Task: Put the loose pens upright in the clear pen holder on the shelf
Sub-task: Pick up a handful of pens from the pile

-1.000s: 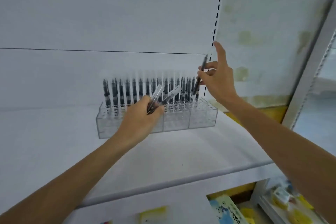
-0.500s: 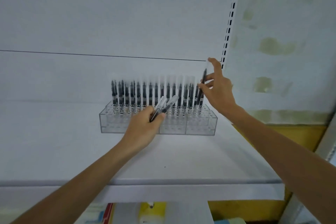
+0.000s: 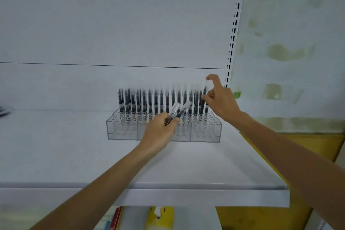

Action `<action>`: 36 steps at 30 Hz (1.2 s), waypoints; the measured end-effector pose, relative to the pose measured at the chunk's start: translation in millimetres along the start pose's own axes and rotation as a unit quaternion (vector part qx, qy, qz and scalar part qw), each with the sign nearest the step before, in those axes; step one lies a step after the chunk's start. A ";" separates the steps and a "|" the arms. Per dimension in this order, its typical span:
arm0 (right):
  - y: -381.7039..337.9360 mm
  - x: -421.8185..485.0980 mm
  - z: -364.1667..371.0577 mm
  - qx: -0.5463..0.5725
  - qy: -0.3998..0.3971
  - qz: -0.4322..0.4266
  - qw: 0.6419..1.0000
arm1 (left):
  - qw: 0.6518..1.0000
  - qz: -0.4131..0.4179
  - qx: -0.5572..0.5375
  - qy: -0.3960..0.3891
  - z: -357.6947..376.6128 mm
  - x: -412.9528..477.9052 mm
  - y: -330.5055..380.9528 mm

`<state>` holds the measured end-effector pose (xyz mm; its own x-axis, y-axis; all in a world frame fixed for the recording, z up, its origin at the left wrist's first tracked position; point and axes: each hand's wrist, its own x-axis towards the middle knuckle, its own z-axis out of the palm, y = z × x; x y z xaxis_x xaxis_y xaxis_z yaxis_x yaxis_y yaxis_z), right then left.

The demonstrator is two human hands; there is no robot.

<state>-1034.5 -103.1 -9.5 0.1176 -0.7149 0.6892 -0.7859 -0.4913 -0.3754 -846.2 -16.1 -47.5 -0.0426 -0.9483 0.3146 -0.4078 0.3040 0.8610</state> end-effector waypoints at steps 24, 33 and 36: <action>-40.5 -22.1 -12.5 0.138 -0.055 0.044 0.988 | 0.998 -0.004 -0.048 0.040 7.0 0.3 8.1; -51.2 -28.2 -25.1 0.419 -0.028 0.180 0.890 | 0.998 0.011 -0.055 -0.004 28.8 -0.9 21.5; -33.1 -12.5 -41.7 0.340 0.107 0.144 0.923 | 0.999 0.024 -0.018 -0.021 21.1 -6.0 14.0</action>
<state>-1035.3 -57.2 20.2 -0.2169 -0.7856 0.5795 -0.1938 -0.5471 -0.8143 -871.0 -8.1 -45.8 -0.0998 -0.9351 0.3401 -0.3719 0.3521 0.8589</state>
